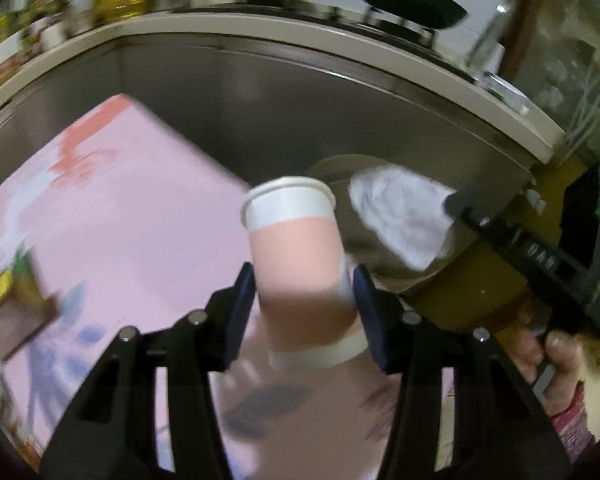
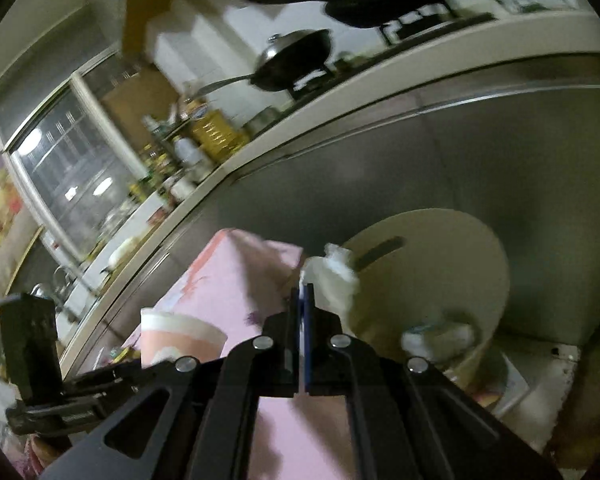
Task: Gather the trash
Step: 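Carry the cup and tissue over the bin and open both grippers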
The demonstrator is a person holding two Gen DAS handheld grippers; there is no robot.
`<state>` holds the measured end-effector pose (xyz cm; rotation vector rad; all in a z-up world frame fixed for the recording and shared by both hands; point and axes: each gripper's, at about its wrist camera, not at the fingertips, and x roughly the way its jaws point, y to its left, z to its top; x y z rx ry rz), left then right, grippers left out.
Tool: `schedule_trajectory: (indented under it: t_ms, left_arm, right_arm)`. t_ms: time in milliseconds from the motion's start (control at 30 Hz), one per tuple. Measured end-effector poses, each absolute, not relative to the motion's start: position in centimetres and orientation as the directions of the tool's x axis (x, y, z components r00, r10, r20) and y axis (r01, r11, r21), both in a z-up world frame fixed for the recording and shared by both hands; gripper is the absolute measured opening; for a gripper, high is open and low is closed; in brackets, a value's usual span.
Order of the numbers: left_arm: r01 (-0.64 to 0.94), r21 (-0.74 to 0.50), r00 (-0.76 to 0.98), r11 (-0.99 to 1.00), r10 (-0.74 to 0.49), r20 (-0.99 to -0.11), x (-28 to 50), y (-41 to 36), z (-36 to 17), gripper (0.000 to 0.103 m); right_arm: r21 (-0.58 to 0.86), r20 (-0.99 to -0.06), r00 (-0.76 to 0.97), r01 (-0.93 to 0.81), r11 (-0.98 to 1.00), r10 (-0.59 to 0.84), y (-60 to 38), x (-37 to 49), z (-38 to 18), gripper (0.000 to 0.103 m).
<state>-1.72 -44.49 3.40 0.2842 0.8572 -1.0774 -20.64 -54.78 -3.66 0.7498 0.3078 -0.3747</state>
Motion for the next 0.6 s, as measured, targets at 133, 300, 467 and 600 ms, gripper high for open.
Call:
schedule_trajectory:
  t_ms: [133, 300, 467, 600]
  left_arm:
    - [0.892, -0.183, 0.148, 0.414, -0.650, -0.746, -2.2, -49.7, 3.1, 0.048]
    - [0.904, -0.171, 0.124, 0.392, -0.623, -0.772, -2.1, -54.2, 1.8, 0.054]
    - [0.903, -0.177, 0.104, 0.392, -0.599, -0.794, -2.1, -56.3, 0.3, 0.065]
    - [0.897, -0.170, 0.124, 0.407, -0.601, -0.790, -2.1, -56.2, 0.2, 0.071]
  right_arm:
    - [0.614, -0.418, 0.876, 0.469, 0.635, -0.242, -56.7, -21.0, -5.0, 0.000]
    - [0.649, -0.423, 0.877, 0.470, 0.598, -0.230, -58.4, -21.2, -6.7, 0.000]
    - [0.722, -0.413, 0.893, 0.441, 0.534, -0.179, -59.5, -20.7, -8.3, 0.003]
    - [0.744, -0.397, 0.898, 0.436, 0.507, -0.190, -59.5, -20.9, -8.7, 0.059]
